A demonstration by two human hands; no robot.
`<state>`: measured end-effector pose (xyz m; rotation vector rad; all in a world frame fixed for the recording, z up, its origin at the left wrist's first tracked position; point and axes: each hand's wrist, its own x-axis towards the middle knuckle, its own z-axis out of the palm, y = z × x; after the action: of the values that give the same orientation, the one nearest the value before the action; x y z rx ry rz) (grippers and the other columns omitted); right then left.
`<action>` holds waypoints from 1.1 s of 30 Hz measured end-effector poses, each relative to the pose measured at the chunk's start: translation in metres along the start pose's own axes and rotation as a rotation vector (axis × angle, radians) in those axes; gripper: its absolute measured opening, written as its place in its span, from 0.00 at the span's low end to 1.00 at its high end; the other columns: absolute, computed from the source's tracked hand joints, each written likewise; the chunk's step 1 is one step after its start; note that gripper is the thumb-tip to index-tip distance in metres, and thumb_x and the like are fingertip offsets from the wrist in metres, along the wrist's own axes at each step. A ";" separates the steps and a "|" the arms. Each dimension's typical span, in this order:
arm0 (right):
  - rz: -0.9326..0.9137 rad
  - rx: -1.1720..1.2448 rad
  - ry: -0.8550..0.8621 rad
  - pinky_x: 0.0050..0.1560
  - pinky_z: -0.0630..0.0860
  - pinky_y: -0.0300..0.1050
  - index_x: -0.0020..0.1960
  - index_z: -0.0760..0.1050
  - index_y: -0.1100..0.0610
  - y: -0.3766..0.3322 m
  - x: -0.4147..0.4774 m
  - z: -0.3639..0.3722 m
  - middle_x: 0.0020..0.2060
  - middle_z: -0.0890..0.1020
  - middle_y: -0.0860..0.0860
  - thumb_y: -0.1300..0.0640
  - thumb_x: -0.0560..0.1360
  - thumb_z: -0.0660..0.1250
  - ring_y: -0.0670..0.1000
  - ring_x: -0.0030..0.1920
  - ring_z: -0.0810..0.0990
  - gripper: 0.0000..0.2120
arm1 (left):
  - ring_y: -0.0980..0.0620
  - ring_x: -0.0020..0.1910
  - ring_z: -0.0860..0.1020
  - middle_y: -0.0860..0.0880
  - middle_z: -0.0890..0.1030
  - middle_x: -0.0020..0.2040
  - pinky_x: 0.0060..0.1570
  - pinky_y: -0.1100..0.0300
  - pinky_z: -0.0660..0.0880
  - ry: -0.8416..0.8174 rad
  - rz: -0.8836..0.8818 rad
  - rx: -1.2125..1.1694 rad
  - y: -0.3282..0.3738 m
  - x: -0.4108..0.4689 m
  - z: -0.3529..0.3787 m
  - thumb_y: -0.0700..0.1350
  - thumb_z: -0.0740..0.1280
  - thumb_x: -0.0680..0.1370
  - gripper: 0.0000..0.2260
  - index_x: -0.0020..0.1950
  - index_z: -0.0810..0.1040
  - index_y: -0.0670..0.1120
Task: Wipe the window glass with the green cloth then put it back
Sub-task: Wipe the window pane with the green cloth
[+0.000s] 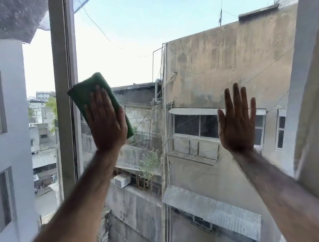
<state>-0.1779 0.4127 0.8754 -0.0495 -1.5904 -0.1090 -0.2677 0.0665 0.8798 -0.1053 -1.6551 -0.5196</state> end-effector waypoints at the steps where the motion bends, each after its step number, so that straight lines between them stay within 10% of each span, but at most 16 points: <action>1: -0.002 -0.004 -0.004 0.86 0.54 0.66 0.87 0.53 0.57 0.000 0.000 0.000 0.87 0.56 0.58 0.50 0.90 0.50 0.59 0.88 0.54 0.28 | 0.42 0.84 0.56 0.41 0.58 0.84 0.81 0.40 0.55 0.042 -0.115 -0.011 0.018 0.020 0.001 0.53 0.51 0.87 0.29 0.84 0.54 0.39; 4: 0.001 -0.005 -0.016 0.86 0.53 0.66 0.87 0.53 0.57 -0.001 -0.001 0.000 0.87 0.55 0.57 0.49 0.89 0.48 0.58 0.88 0.53 0.28 | 0.41 0.83 0.59 0.40 0.61 0.84 0.80 0.39 0.57 0.079 -0.243 -0.057 0.084 0.050 0.008 0.56 0.51 0.87 0.30 0.83 0.58 0.38; 15: -0.005 -0.023 -0.004 0.86 0.55 0.66 0.87 0.55 0.57 0.004 0.003 -0.001 0.87 0.58 0.58 0.49 0.89 0.50 0.59 0.88 0.55 0.28 | 0.42 0.84 0.55 0.42 0.57 0.85 0.82 0.40 0.55 -0.141 0.718 -0.010 0.119 -0.063 0.011 0.57 0.54 0.87 0.30 0.84 0.57 0.41; 25: -0.001 -0.009 -0.013 0.86 0.54 0.66 0.87 0.54 0.57 0.003 0.002 -0.002 0.87 0.57 0.58 0.49 0.89 0.49 0.59 0.88 0.54 0.28 | 0.48 0.63 0.83 0.46 0.85 0.64 0.64 0.51 0.78 -0.095 0.779 -0.215 0.102 -0.019 -0.017 0.34 0.70 0.76 0.19 0.66 0.83 0.43; 33: 0.004 0.000 -0.033 0.87 0.52 0.66 0.87 0.54 0.57 0.003 0.002 0.000 0.87 0.57 0.58 0.48 0.89 0.48 0.59 0.88 0.54 0.28 | 0.42 0.63 0.81 0.38 0.79 0.70 0.51 0.50 0.86 0.022 0.690 -0.190 0.111 -0.003 -0.017 0.34 0.66 0.79 0.22 0.73 0.76 0.40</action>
<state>-0.1776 0.4159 0.8775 -0.0551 -1.6227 -0.1055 -0.2116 0.1595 0.9077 -0.7764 -1.4283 -0.1433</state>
